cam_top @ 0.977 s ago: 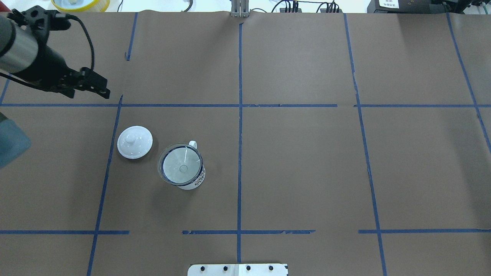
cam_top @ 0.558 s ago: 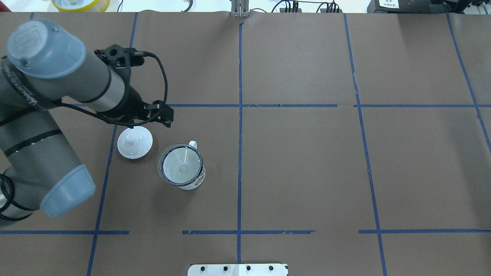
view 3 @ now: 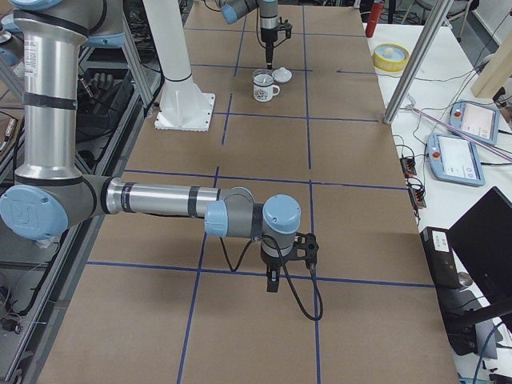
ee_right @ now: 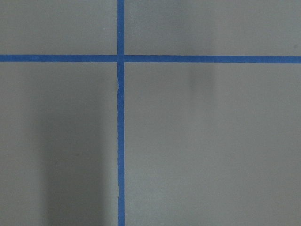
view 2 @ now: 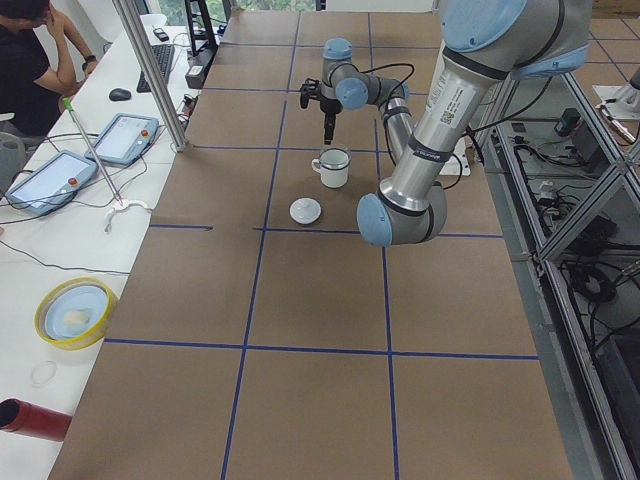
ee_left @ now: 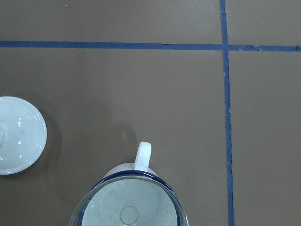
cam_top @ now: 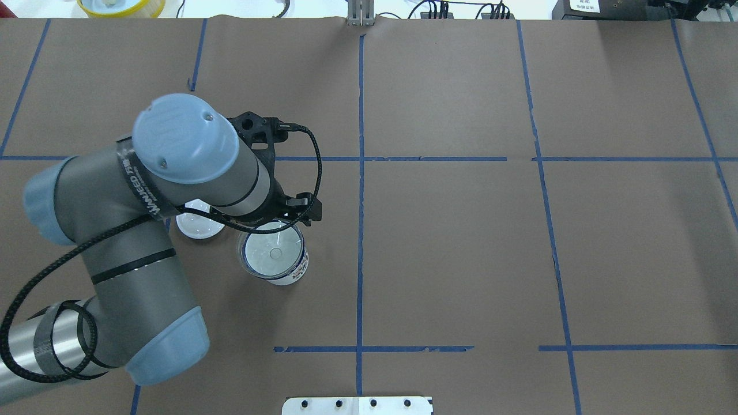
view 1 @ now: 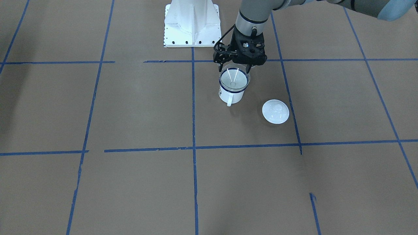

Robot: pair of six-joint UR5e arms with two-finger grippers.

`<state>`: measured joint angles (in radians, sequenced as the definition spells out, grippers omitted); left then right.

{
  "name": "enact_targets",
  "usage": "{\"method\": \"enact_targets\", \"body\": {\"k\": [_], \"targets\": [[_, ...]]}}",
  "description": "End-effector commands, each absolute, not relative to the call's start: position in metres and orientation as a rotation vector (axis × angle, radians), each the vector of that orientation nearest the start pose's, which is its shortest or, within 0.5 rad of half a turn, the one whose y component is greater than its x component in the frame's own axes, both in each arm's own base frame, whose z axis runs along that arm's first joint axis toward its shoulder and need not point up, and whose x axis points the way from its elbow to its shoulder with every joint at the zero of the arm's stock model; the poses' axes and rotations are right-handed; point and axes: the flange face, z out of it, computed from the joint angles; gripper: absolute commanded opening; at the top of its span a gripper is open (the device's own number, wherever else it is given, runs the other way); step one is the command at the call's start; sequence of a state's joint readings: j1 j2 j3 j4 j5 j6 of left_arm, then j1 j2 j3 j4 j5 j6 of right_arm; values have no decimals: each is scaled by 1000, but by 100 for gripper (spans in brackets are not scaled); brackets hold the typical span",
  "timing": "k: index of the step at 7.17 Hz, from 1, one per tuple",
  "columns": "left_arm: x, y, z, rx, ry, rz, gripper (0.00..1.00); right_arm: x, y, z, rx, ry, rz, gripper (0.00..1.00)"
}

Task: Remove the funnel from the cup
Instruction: 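Move the left gripper over the glass funnel in the white mug, then lower the left gripper and close it on the glass funnel stem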

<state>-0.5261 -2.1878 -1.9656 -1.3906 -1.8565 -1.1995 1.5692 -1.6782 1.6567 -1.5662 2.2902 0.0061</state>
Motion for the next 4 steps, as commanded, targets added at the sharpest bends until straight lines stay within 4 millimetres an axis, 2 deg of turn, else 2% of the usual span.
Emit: {"method": "enact_targets", "body": {"k": [1,2,4], "targets": [[487,-379,179,112,816,-17,100,67,-445,670,-19,-719,10,100],[495,-372,182,118,807,-7,100,67,-445,670,-19,-719,10,100],[515,-363,188,117,797,13,86,67,-445,670,-19,-719,10,100]]}}
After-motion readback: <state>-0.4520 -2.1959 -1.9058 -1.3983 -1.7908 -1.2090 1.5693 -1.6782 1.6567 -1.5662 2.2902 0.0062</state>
